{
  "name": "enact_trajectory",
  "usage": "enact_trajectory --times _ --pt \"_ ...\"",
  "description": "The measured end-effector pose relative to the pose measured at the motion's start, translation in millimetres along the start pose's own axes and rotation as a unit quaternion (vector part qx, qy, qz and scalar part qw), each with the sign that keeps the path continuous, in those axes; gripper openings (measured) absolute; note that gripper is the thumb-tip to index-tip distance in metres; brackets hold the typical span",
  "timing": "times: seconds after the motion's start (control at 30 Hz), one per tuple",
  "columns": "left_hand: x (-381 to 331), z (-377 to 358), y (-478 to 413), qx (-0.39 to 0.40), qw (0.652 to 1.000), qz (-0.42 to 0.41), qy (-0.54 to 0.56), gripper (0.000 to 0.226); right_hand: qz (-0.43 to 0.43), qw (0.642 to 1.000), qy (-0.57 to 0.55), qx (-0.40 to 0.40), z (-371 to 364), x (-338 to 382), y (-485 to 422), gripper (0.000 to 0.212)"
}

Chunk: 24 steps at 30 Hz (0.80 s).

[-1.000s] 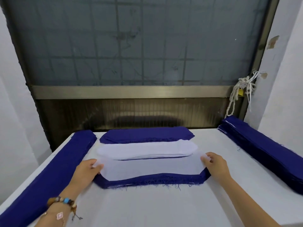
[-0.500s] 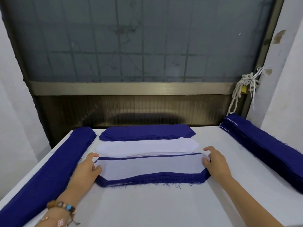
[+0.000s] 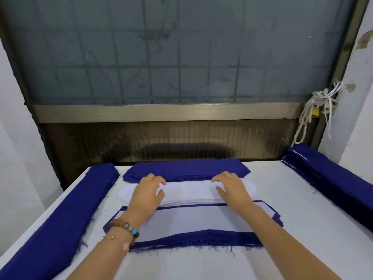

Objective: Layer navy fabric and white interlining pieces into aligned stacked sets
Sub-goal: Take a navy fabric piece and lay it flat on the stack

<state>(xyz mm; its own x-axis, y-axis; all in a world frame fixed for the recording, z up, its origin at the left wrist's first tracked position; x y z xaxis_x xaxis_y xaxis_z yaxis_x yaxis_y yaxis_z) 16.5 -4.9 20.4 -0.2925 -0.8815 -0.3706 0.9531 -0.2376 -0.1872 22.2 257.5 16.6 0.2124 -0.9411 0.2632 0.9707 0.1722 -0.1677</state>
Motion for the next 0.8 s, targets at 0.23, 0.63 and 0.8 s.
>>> enact_trajectory --times 0.23,0.63,0.8 --pt "-32.0 -49.1 -40.2 0.102 0.994 -0.051 0.003 0.032 0.000 0.995 -0.019 0.102 -33.2 15.7 -46.6 0.031" --pt "-40.1 -65.7 -56.5 0.004 0.997 -0.048 -0.059 0.016 -0.044 0.999 0.000 0.018 -56.9 4.6 -59.7 0.009" --pt "-38.9 -68.3 -57.6 0.006 0.997 -0.042 -0.062 0.018 -0.038 0.999 -0.014 0.009 -55.8 3.5 -58.7 0.016"
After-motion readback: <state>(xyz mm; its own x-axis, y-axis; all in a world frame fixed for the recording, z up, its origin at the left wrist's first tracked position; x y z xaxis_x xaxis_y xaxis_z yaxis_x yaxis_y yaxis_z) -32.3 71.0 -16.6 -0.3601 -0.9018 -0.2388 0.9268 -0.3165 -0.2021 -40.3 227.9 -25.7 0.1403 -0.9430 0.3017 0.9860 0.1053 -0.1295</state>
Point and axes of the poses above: each hand's wrist, its own y-axis away from the middle knuckle, its own z-axis out of the back of the hand, x = y × z, the point moved 5 cm from there along -y, towards the middle knuckle, and after that the axes turned 14 degrees about x, right-handed, at the moved point
